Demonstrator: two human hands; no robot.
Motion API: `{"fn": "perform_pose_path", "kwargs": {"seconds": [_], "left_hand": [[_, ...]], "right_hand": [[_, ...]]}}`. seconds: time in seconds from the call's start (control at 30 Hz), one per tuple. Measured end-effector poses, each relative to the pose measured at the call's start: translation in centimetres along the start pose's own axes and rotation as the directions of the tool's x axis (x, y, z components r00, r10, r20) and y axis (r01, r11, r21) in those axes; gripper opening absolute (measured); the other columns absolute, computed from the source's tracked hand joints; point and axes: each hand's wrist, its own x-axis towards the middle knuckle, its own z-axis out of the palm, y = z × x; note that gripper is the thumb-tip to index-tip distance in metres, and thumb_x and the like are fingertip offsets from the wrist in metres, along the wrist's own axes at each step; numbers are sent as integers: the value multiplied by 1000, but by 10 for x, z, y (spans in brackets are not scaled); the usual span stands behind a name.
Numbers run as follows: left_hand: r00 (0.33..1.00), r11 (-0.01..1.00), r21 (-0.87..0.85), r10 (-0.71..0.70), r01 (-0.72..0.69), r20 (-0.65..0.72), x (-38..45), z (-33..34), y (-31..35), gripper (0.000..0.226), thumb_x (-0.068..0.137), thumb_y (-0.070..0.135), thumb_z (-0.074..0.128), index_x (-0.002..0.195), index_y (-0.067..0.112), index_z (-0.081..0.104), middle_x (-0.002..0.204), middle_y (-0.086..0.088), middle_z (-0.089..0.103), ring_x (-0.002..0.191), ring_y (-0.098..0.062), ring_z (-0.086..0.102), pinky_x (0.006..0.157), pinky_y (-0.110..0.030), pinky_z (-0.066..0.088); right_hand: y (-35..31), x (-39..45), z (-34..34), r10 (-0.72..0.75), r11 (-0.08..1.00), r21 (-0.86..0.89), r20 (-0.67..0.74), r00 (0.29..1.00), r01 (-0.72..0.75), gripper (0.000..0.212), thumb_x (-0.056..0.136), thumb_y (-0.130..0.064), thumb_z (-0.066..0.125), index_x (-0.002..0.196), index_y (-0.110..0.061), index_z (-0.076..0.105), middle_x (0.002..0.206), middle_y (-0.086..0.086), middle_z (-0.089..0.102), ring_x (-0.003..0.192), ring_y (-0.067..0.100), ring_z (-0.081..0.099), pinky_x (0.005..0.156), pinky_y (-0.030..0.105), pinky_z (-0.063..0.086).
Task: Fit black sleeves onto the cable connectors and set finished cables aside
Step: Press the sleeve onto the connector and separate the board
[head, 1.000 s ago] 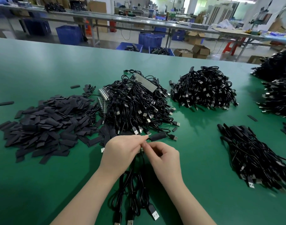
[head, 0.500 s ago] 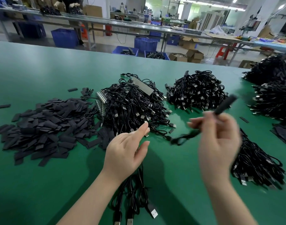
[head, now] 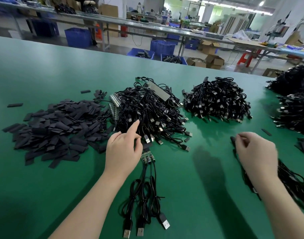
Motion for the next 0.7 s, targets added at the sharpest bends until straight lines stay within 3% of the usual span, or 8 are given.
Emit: {"fn": "perform_pose_path", "kwargs": {"seconds": [0.07, 0.13, 0.27, 0.37, 0.47, 0.6, 0.7], "left_hand": [[998, 999, 35, 23, -25, 57, -1, 0, 1, 46, 91, 14, 58, 137, 19, 53, 88, 13, 70, 76, -12, 62, 93, -34, 42], [997, 999, 49, -3, -1, 83, -2, -2, 5, 36, 92, 18, 57, 128, 22, 62, 87, 12, 70, 81, -15, 64, 80, -33, 45], [982, 989, 81, -130, 119, 139, -2, -4, 7, 26, 96, 30, 50, 116, 31, 67, 94, 10, 69, 82, -14, 64, 66, -29, 50], [954, 964, 151, -244, 219, 173, -2, -3, 4, 22, 98, 39, 44, 104, 36, 64, 86, 11, 65, 74, -14, 60, 54, -25, 42], [943, 947, 209, -281, 242, 179, -1, -2, 1, 25, 99, 45, 41, 100, 35, 64, 83, 11, 65, 70, -15, 57, 54, -24, 42], [946, 944, 249, -265, 215, 186, -1, 0, -1, 30, 100, 47, 39, 98, 32, 65, 78, 10, 66, 68, -15, 60, 53, -26, 48], [966, 968, 176, -208, 181, 154, -1, 1, 0, 33, 97, 53, 40, 93, 35, 67, 72, 13, 61, 63, -5, 57, 48, -24, 45]], "right_hand": [[-32, -20, 12, -28, 982, 188, 59, 998, 17, 18, 92, -23, 65, 97, -10, 77, 71, 5, 70, 63, 27, 62, 63, 28, 41], [-62, -41, 27, -88, 962, 269, 154, 984, 44, 15, 92, -28, 66, 95, -17, 77, 71, -3, 68, 63, 20, 61, 62, 27, 44], [-108, -74, 57, -299, 919, 351, 324, 898, 180, 21, 94, -38, 60, 107, -25, 72, 95, -7, 69, 88, 15, 63, 73, 27, 48], [-129, -88, 79, -365, 927, 272, 496, 788, 259, 42, 96, -53, 52, 126, -25, 60, 113, -2, 58, 103, 19, 57, 82, 33, 51], [-136, -94, 92, -380, 922, 158, 547, 746, 353, 48, 94, -57, 52, 128, -23, 57, 113, 1, 49, 105, 24, 55, 83, 36, 49], [-126, -89, 90, -349, 914, 378, 547, 761, 147, 34, 85, -41, 71, 116, -28, 62, 109, -7, 54, 98, 9, 55, 84, 27, 47], [-117, -87, 84, -300, 795, 606, 434, 850, -29, 20, 79, -28, 80, 85, -34, 62, 78, -14, 63, 67, -3, 54, 62, 12, 40]]}}
